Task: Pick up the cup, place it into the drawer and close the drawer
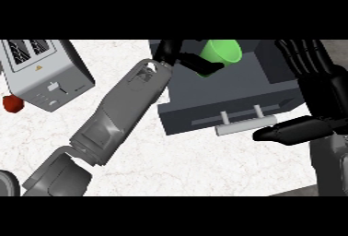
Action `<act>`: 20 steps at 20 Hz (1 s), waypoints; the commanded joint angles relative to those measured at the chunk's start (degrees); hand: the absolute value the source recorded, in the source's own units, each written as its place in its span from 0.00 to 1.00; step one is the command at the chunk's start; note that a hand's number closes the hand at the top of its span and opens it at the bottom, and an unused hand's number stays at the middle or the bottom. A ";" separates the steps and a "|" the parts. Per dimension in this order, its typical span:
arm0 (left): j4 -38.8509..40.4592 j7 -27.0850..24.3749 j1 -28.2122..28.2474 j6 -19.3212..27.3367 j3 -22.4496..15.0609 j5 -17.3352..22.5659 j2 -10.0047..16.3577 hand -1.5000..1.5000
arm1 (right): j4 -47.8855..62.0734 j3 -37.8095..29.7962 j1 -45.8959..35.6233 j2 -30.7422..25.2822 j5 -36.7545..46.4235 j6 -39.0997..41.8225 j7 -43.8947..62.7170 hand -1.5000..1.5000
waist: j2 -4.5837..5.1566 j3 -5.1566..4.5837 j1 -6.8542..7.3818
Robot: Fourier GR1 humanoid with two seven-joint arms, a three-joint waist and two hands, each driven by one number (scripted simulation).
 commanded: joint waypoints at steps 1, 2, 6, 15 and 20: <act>-1.24 -2.61 1.86 -0.45 -0.13 3.66 0.00 0.00 | 0.41 0.97 -0.34 0.25 -2.22 2.60 -0.80 0.00 | 0.38 -0.03 -1.10; -2.49 -3.12 2.30 -0.15 -0.15 5.04 0.00 0.00 | 0.96 3.19 -0.85 1.36 -2.84 3.77 -0.24 0.00 | 0.41 -0.05 -1.30; -5.20 -7.24 2.62 -0.91 2.04 9.91 0.00 0.00 | 0.25 5.83 -1.58 0.73 -8.78 10.79 0.59 1.00 | 0.42 -0.10 -1.83; -6.59 -15.45 3.97 0.93 3.61 17.10 0.00 0.00 | 0.56 13.91 1.63 -9.65 -6.04 24.85 6.57 1.00 | -1.00 -0.12 2.19; -4.10 -14.59 0.78 2.82 4.80 18.26 0.00 0.00 | -0.70 14.89 3.60 -13.85 5.50 24.13 5.39 0.00 | -1.47 -0.04 5.37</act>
